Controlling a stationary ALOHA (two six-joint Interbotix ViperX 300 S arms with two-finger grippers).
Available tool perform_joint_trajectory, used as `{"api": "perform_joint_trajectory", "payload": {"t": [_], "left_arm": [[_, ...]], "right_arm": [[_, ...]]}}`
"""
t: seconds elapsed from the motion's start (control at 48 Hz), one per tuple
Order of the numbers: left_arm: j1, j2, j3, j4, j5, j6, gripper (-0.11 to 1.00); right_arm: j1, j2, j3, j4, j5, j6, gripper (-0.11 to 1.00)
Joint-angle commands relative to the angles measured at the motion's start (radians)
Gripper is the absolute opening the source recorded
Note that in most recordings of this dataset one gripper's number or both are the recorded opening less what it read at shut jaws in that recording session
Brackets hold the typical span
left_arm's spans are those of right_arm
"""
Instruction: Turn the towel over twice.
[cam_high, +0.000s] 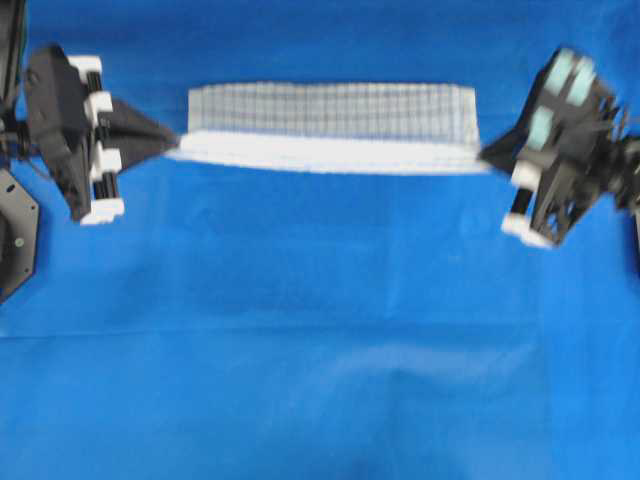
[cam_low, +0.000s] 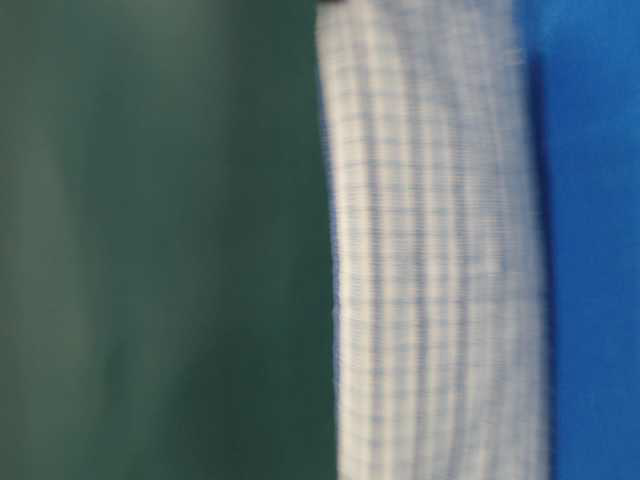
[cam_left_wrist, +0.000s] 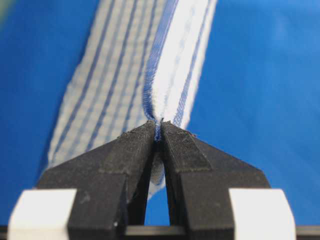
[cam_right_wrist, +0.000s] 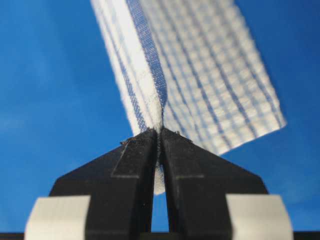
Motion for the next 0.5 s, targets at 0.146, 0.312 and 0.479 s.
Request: {"api": "perform_joint_trajectory", "payload": {"t": [0.146, 0.312, 0.479], "left_arm": [[-0.179, 0.112, 0.026, -0.003, -0.064, -0.091, 0.04], [-0.288, 0.224, 0.018, -0.002, -0.101, -0.173, 0.04], [-0.387, 0.334, -0.006, -0.002, -0.138, -0.238, 0.04]], "right_arm": [[0.132, 0.121, 0.015, 0.002, -0.02, 0.181, 0.06], [0.23, 0.189, 0.017, 0.002, -0.04, 0.31, 0.06], [0.301, 0.227, 0.017, 0.003, -0.051, 0.413, 0.06]]}}
